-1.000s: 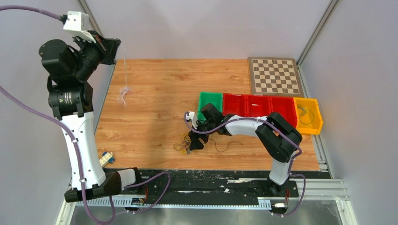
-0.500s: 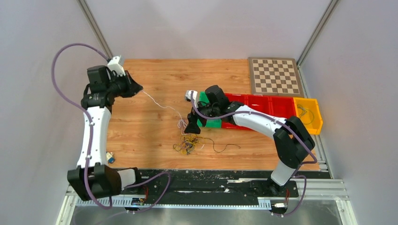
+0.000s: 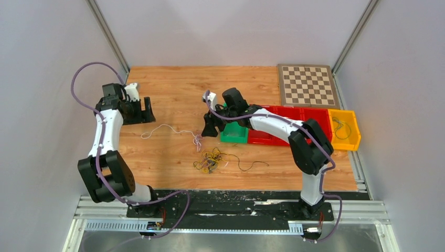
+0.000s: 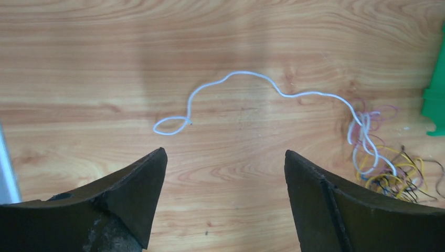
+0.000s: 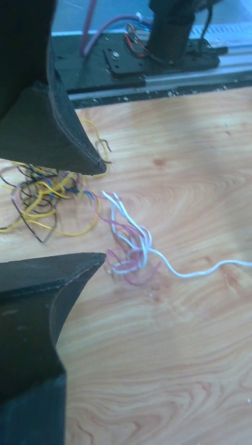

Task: Untangle the cables

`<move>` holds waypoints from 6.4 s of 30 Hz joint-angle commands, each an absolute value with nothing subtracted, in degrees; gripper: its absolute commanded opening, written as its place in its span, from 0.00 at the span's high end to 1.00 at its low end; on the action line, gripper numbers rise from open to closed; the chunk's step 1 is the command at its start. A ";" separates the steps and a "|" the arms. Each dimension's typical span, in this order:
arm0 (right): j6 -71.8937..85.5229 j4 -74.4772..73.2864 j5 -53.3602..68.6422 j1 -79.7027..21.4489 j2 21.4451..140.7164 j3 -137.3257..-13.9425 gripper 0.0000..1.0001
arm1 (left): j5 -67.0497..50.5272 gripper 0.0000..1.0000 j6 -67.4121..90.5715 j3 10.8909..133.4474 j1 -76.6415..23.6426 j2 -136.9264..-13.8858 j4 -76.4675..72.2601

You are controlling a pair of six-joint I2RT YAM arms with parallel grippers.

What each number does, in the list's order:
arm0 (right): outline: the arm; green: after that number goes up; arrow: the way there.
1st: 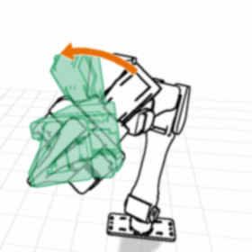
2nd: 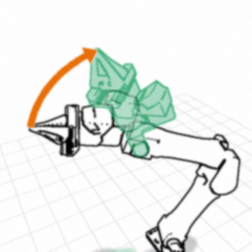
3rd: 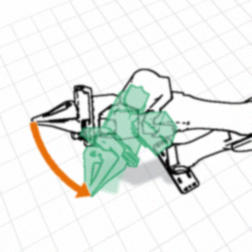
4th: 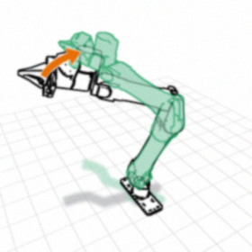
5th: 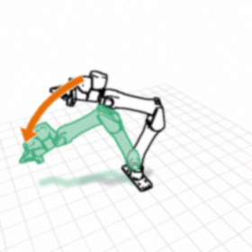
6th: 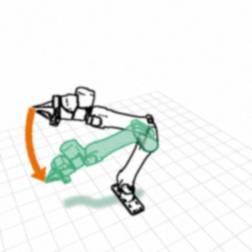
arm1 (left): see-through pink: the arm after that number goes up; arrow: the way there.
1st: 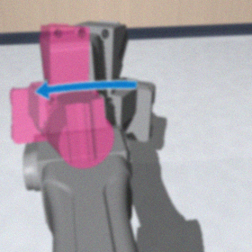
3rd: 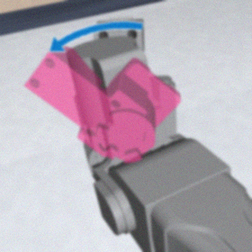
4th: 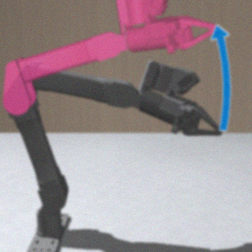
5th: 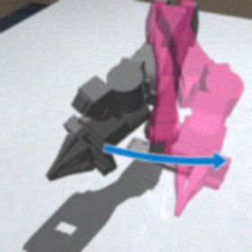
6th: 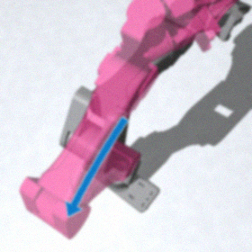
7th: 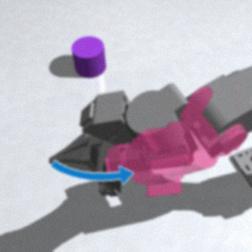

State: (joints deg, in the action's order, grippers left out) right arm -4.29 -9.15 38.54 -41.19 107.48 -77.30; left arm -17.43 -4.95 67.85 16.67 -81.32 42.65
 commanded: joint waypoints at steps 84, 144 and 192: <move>5.19 -3.52 34.75 -26.13 90.90 -86.57 1.00 | -33.28 1.00 -6.85 50.45 21.28 -71.62 37.96; -30.44 -35.86 25.17 22.48 82.71 -70.56 1.00 | -58.06 1.00 16.58 103.72 -13.50 -77.25 26.07; -15.45 -25.78 46.07 -28.33 77.63 -60.39 0.15 | -57.26 0.16 -11.06 58.62 -11.78 -80.78 41.96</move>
State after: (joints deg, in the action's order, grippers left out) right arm -18.65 -35.77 45.15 -19.33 76.07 -63.18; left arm -52.40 -10.52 66.48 -10.50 -79.90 40.10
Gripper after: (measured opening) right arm 0.858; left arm 0.865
